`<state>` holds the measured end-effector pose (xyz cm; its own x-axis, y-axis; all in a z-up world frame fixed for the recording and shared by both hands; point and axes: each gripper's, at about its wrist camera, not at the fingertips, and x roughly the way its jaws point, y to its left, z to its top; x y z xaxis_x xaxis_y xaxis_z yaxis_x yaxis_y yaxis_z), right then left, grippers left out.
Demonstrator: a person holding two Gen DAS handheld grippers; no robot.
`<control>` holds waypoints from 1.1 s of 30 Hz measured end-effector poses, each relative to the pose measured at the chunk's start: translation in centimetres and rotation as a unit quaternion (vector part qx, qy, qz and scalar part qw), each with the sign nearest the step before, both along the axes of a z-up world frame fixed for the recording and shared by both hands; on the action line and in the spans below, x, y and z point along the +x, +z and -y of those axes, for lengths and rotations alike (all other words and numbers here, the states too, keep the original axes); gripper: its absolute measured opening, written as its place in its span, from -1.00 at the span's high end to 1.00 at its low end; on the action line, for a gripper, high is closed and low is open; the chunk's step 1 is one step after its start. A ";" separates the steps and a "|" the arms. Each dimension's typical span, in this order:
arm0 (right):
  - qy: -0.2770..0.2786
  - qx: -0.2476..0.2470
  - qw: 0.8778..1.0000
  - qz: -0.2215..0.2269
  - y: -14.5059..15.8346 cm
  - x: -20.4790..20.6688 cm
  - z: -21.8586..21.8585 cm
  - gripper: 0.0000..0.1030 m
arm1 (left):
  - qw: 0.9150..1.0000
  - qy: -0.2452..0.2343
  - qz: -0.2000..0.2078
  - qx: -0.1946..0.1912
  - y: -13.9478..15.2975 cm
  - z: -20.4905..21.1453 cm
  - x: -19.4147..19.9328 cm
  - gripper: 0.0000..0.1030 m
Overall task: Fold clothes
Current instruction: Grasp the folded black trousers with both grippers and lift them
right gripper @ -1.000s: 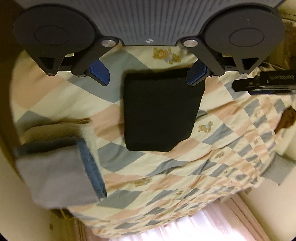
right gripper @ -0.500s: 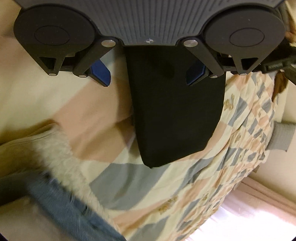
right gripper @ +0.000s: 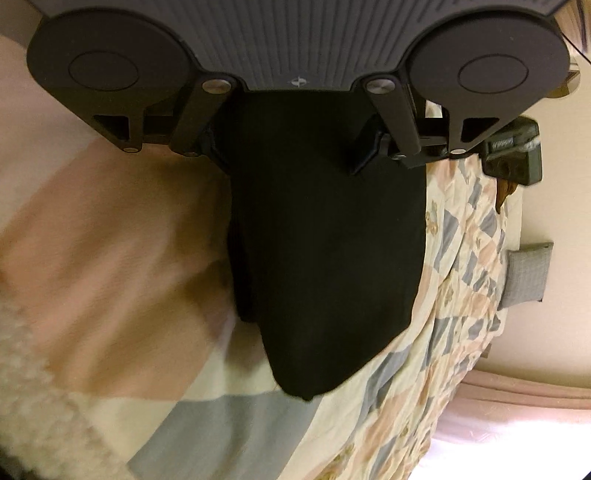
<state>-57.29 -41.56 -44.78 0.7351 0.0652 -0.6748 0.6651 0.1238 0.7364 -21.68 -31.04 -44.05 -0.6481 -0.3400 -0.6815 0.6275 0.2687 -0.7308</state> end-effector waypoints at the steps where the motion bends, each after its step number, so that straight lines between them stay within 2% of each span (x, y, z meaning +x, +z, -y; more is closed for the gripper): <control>1: 0.000 -0.004 1.000 0.005 0.1 0.2 -0.1 -0.10 | 1.000 -0.006 -0.006 -0.007 0.5 -0.1 0.2 0.58; 2: 0.001 -0.007 1.000 0.009 0.3 0.3 -0.3 0.06 | 1.000 -0.013 -0.014 -0.012 0.9 -0.1 0.5 0.62; 4: -0.008 -0.006 0.999 0.032 1.1 -0.1 -0.8 0.14 | 0.999 -0.037 -0.013 -0.021 1.4 0.1 0.4 0.59; 5: -0.009 -0.007 0.999 0.039 1.7 -0.3 -1.1 0.14 | 0.999 -0.044 -0.001 -0.017 1.2 0.3 0.2 0.50; 6: -0.009 -0.007 0.999 0.041 2.1 -0.6 -1.4 0.14 | 0.999 -0.049 0.008 -0.013 0.9 0.6 0.0 0.39; 7: -0.015 -0.004 0.999 0.037 2.1 -0.8 -1.5 0.11 | 0.999 -0.046 0.008 -0.005 0.4 0.8 -0.1 0.37; 8: -0.025 0.006 0.999 0.031 1.6 -1.1 -1.5 -0.06 | 0.999 -0.041 0.007 0.002 -0.2 0.9 -0.1 0.37; 10: -0.050 0.031 0.998 0.032 0.1 -1.7 -1.1 -0.10 | 1.000 -0.030 0.003 0.007 -0.4 1.0 0.0 0.43; 11: -0.062 0.040 0.997 0.038 -0.5 -1.9 -0.9 -0.10 | 0.999 -0.037 0.013 -0.002 0.1 1.0 -0.2 0.54; 13: -0.069 0.036 0.996 0.038 -0.6 -1.9 -0.9 0.11 | 0.997 -0.060 0.036 -0.017 1.6 1.1 -0.8 0.66; 17: -0.080 -0.004 0.996 0.036 1.1 -1.9 -2.4 0.26 | 0.989 -0.110 0.079 -0.058 5.8 3.3 -1.8 0.69; 21: -0.147 -0.039 0.987 0.052 4.3 -2.1 -5.0 0.30 | 0.975 -0.166 0.096 -0.108 10.8 7.4 -1.9 0.69; 23: -0.197 -0.067 0.976 0.068 6.6 -2.2 -6.2 0.30 | 0.959 -0.219 0.106 -0.146 14.4 10.6 -2.9 0.69; 25: -0.256 -0.097 0.959 0.078 9.1 -2.1 -7.1 0.30 | 0.937 -0.275 0.114 -0.183 17.7 14.0 -4.5 0.69; 27: -0.314 -0.130 0.937 0.085 11.6 -2.1 -7.5 0.30 | 0.907 -0.335 0.110 -0.229 20.9 17.9 -6.9 0.68; 29: -0.374 -0.168 0.908 0.088 14.0 -2.4 -7.6 0.30 | 0.876 -0.388 0.103 -0.268 23.4 21.5 -9.9 0.68; 32: -0.462 -0.215 0.856 0.084 16.6 -3.4 -7.0 0.30 | 0.825 -0.461 0.086 -0.316 25.6 27.0 -15.9 0.68; 33: -0.492 -0.228 0.836 0.080 17.2 -3.9 -6.7 0.30 | 0.812 -0.479 0.080 -0.325 25.9 28.5 -17.9 0.68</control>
<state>-61.21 -34.86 -27.57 0.3648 -0.8617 -0.3527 0.5078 -0.1333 0.8511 -39.55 -59.57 -18.11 -0.7480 -0.0538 -0.6615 0.4221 -0.8077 -0.4116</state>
